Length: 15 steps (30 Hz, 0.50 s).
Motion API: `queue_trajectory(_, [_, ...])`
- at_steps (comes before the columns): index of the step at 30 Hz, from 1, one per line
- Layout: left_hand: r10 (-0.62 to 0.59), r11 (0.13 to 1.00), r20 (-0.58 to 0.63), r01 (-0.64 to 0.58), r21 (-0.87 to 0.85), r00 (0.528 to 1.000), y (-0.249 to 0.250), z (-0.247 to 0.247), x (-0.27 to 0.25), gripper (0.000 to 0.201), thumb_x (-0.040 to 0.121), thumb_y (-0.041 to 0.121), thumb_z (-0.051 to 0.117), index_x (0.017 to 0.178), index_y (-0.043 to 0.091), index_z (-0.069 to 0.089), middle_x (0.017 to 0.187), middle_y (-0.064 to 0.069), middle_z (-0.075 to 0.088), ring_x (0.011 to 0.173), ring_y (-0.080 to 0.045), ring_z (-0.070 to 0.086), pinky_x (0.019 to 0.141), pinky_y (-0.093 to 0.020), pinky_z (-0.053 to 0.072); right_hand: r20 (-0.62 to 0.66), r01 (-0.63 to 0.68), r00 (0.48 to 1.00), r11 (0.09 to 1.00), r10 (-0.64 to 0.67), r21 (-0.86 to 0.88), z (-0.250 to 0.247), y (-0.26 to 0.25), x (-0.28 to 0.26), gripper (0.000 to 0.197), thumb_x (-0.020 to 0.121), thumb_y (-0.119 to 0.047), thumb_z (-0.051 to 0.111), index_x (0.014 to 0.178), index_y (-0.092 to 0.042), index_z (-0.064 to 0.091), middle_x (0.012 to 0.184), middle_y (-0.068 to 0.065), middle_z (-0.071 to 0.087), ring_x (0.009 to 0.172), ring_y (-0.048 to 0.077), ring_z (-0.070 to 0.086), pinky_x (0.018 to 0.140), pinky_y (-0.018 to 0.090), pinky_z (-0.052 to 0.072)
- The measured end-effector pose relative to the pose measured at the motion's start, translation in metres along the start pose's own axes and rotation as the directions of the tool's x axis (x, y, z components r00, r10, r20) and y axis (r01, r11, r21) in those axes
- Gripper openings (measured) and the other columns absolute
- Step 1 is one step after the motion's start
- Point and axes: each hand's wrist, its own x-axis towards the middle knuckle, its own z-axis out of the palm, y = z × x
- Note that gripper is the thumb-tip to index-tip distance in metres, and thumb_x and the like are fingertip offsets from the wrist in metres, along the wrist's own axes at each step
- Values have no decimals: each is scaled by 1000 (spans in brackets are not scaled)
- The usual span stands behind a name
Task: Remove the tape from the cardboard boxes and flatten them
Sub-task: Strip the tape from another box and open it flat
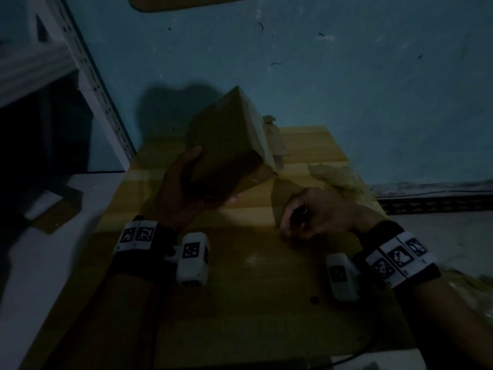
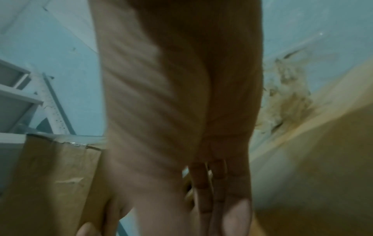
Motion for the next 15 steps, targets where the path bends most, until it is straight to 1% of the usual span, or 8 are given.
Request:
queue_trajectory(3, [-10,1000,-17,10,5,1000,1,1,0,106,45,50,94,138,21,53,132,-17,63,106,-50,65,79,-56,58,-121,44,992,995,-33,85,2,2,-2,25,78,9,78,94,-11,80,90,-7,78,88,9,74,80,31,60])
queue_trajectory(5, [-16,1000,-11,17,22,1000,1,1,0,109,47,51,93,142,20,49,133,-18,62,103,-50,65,79,-55,57,-301,44,953,977,22,209,-2,-3,-3,23,80,8,78,92,-12,78,89,-4,78,87,9,75,77,29,60])
queue_trajectory(6, [-13,999,-3,14,32,1000,1,1,0,110,48,51,93,144,20,47,134,-19,61,103,-50,65,80,-55,57,-423,28,903,970,79,242,-5,-5,-4,25,79,6,80,94,-14,74,86,-4,77,83,4,74,73,25,58])
queue_trajectory(7, [-9,999,5,9,38,1000,1,1,0,110,50,52,92,145,19,46,135,-20,60,104,-50,65,82,-55,56,-548,-6,823,967,151,256,-9,-5,-5,32,78,3,83,99,-16,69,83,-4,76,77,2,73,68,23,56])
queue_trajectory(9, [-1,999,12,0,34,1000,1,1,0,108,53,52,90,145,20,45,135,-20,60,106,-49,65,86,-55,54,-751,-111,614,969,243,223,-20,-1,-10,45,78,-6,87,108,-19,57,82,-1,74,72,8,71,62,24,53])
queue_trajectory(12, [1,1000,21,-1,10,1000,0,1,1,104,53,51,90,142,19,49,133,-17,62,105,-48,65,83,-55,56,-915,-274,354,957,193,96,-32,12,-21,24,83,-21,84,100,-12,69,89,8,75,82,19,71,73,26,52])
queue_trajectory(14, [-1,1000,21,1,-6,1000,0,3,2,104,52,49,91,142,19,50,135,-17,61,106,-47,66,78,-57,59,-955,-324,267,945,131,39,-35,19,-28,19,87,-22,79,96,-5,76,94,14,77,87,25,73,77,26,48])
queue_trajectory(15, [-3,1000,16,3,-15,1000,-1,4,2,105,51,49,92,143,19,49,136,-17,60,107,-47,66,75,-55,59,-960,-357,259,934,109,10,-36,24,-30,19,89,-21,77,95,-3,77,94,15,77,87,27,73,76,24,45])
